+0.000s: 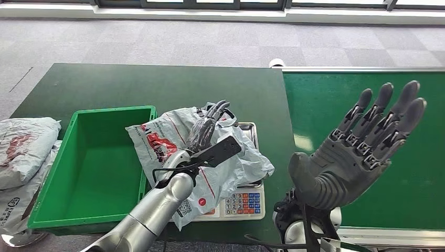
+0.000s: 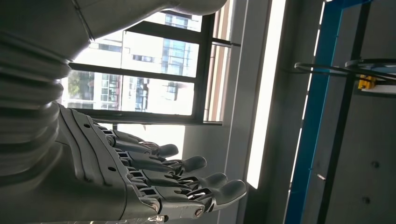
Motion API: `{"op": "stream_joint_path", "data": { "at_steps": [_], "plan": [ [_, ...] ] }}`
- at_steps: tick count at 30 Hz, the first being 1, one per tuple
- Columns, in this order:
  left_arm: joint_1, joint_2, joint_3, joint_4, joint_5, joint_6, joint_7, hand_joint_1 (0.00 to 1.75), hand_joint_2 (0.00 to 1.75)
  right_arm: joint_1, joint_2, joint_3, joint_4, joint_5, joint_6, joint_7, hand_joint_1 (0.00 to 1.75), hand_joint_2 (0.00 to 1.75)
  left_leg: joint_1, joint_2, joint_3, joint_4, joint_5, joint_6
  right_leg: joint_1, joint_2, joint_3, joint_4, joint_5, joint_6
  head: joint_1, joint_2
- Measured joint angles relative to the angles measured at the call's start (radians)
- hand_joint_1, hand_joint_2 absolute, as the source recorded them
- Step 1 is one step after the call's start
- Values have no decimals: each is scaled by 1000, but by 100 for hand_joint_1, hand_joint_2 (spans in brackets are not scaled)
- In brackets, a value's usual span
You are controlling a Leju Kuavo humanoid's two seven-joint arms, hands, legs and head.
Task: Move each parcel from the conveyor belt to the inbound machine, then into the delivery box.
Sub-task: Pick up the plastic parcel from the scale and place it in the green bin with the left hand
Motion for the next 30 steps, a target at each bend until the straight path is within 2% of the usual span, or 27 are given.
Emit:
{"op": "stream_joint_path", "data": {
  "at_steps": [11,25,26,30],
  "plan": [
    [-73,-8,0,207,-96,-10,43,0,175,0,0,0,5,9,0,0,0,175,0,0,0,0,0,0,0,0,0,0,0,0,0,0],
    [-90,-10,0,278,-124,-15,57,0,175,0,0,0,12,10,0,0,0,175,0,0,-1,0,0,0,0,0,0,0,0,0,0,0],
    [-91,-10,0,281,-132,-18,62,4,175,0,0,0,12,10,0,0,0,175,0,0,-1,0,0,0,0,0,0,0,0,0,0,0],
    [-102,-11,-1,302,-180,-43,88,175,175,0,0,0,19,10,0,0,0,175,0,0,-1,0,0,0,0,0,0,0,0,0,0,0]
  ]
}}
